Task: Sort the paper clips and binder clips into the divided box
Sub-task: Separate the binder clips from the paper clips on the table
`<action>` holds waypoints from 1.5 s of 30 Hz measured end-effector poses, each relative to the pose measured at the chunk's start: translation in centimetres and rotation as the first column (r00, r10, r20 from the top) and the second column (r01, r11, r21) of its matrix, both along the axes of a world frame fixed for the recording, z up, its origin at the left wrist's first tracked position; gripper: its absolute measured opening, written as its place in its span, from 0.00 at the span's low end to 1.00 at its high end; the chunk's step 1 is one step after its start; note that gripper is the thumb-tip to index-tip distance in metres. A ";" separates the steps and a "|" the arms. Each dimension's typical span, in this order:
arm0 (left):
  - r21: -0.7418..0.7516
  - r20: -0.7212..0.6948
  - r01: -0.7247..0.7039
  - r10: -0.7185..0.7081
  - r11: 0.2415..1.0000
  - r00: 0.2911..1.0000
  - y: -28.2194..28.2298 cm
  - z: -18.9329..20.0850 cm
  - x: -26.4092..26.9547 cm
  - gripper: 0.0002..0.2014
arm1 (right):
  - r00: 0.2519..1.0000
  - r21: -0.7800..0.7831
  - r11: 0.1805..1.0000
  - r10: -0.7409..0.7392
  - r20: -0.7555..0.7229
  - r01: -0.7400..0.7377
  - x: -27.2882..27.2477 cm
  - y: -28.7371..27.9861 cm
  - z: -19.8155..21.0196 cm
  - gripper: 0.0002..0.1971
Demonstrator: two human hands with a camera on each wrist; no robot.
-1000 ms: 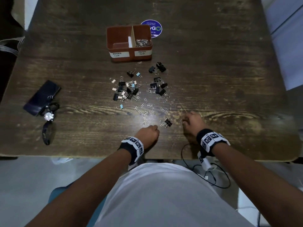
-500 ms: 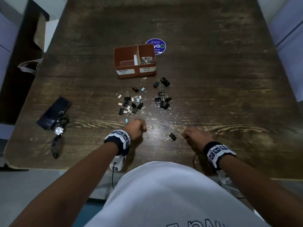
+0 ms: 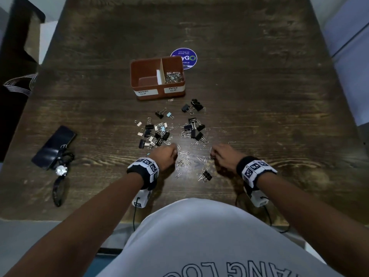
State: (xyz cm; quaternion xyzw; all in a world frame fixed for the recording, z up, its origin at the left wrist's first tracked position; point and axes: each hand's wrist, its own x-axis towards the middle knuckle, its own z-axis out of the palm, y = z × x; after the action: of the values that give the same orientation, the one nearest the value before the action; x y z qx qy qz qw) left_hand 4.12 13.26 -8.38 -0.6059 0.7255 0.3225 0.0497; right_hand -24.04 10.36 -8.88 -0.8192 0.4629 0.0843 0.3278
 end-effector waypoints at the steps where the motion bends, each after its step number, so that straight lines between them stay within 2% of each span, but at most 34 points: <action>1: -0.044 0.037 0.038 -0.037 0.998 0.999 0.0 -0.2 -0.1 0.09 | 1.000 -0.007 1.000 0.016 0.016 -0.015 0.5 0.0 -0.1 0.06; 5: -0.136 0.204 0.161 -0.131 0.978 0.970 0.4 -0.6 -0.4 0.20 | 0.991 -0.038 0.990 0.133 0.003 -0.133 2.1 -0.1 -1.2 0.13; 9: -0.105 0.268 0.231 -0.196 0.967 0.943 0.9 -1.3 -0.7 0.29 | 0.971 -0.039 0.972 0.229 -0.068 -0.232 3.0 -0.2 -1.9 0.10; 11: -0.079 0.274 0.237 -0.208 0.968 0.939 1.3 -1.3 -0.9 0.27 | 0.965 -0.088 0.966 0.234 -0.116 -0.245 3.1 -0.2 -2.1 0.08; 15: -0.057 0.277 0.284 -0.258 0.957 0.925 1.9 -1.2 -1.4 0.15 | 0.963 -0.181 0.949 0.236 -0.127 -0.257 2.7 0.0 -2.5 0.06; 18: -0.020 0.318 0.342 -0.318 0.940 0.893 2.3 -1.2 -1.5 0.14 | 0.950 -0.243 0.923 0.265 -0.164 -0.299 2.7 0.4 -2.4 0.07; 22: -0.008 0.340 0.388 -0.362 0.922 0.868 2.2 -1.0 -1.9 0.12 | 0.915 -0.231 0.898 0.320 -0.246 -0.376 2.9 0.8 -1.8 0.09; 24: -0.029 0.263 0.316 -0.297 0.948 0.918 1.3 -0.3 -1.9 0.11 | 0.945 -0.220 0.928 0.261 -0.198 -0.302 3.0 0.2 -1.0 0.10; 27: -0.108 0.077 0.068 -0.060 0.992 0.995 -1.9 2.6 -1.3 0.12 | 0.996 -0.188 0.979 0.079 -0.038 -0.084 4.4 -2.5 2.0 0.08; 30: -0.177 -0.090 -0.138 0.124 0.974 0.988 -7.8 6.8 -0.1 0.08 | 0.987 -0.102 0.990 -0.088 0.136 0.102 7.1 -8.1 6.4 0.11; 32: -0.229 -0.172 -0.232 0.195 0.945 0.965 -12.8 9.2 0.8 0.08 | 0.958 -0.061 0.976 -0.194 0.211 0.211 9.2 -12.8 9.0 0.09; 35: -0.291 -0.191 -0.338 0.291 0.895 0.937 -19.7 11.8 2.1 0.10 | 0.905 -0.108 0.929 -0.313 0.288 0.355 12.2 -19.6 11.6 0.03; 37: -0.287 -0.164 -0.368 0.333 0.884 0.929 -23.4 12.8 2.5 0.11 | 0.876 -0.158 0.890 -0.364 0.316 0.427 14.2 -23.1 12.6 0.07; 39: -0.256 -0.113 -0.367 0.349 0.894 0.930 -26.3 12.9 2.6 0.14 | 0.872 -0.159 0.876 -0.401 0.283 0.454 15.6 -25.7 12.6 0.09; 45: -0.108 -0.097 -0.478 0.469 0.872 0.878 -29.3 10.4 3.0 0.17 | 0.839 -0.009 0.856 -0.504 0.204 0.516 15.9 -27.6 10.5 0.13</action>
State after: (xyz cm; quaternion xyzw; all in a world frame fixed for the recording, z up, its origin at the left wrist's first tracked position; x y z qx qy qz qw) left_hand 7.13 -16.05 2.04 -0.7557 0.5757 0.2977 -0.0946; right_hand -8.18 -17.21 1.63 -0.6806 0.6324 -0.1008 0.3559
